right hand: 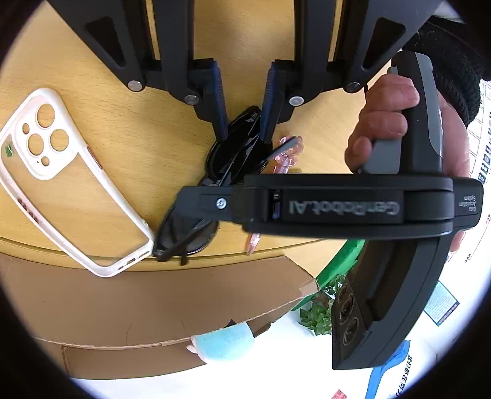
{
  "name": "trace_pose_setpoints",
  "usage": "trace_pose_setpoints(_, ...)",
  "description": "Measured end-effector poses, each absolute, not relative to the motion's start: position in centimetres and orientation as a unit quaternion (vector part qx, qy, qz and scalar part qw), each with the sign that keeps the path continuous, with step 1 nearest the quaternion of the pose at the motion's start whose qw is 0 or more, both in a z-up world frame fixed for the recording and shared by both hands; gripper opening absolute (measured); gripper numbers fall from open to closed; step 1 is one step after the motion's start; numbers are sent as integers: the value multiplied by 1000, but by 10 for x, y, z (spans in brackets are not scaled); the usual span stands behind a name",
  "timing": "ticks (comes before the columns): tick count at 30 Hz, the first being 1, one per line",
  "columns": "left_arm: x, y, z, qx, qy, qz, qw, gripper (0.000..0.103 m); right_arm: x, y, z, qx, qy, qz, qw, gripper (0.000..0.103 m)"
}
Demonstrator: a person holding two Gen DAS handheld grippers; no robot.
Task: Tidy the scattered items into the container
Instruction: 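Close the right gripper on the black sunglasses and lift them, then carry the sunglasses in the right gripper over the box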
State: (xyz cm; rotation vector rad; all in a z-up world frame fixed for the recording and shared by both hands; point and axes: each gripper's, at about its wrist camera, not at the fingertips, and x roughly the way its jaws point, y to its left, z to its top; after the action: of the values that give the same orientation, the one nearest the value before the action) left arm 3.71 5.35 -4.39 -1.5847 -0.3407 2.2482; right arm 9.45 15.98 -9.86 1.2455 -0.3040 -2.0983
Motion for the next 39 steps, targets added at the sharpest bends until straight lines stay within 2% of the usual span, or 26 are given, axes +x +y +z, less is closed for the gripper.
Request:
trace_pose_setpoints(1,37,54,-44,-561,-120,798,184,32,96,160,-97,475,-119,-803,340,9)
trace_pose_setpoints(6,40,57,-40,-560,-120,799,186,25,103,164,-94,469,-122,-803,348,8)
trace_pose_setpoints(7,42,59,-38,-558,-122,799,189,7,103,167,-94,469,-125,-802,348,7)
trace_pose_setpoints(16,53,61,-13,-532,-126,818,180,7,113,189,-78,455,-136,-808,349,4)
trace_pose_setpoints(21,56,63,29,-490,-121,843,185,7,117,209,-44,419,-142,-827,348,4)
trace_pose_setpoints(39,19,88,243,-290,-27,930,224,7,120,246,170,225,-54,-906,356,4)
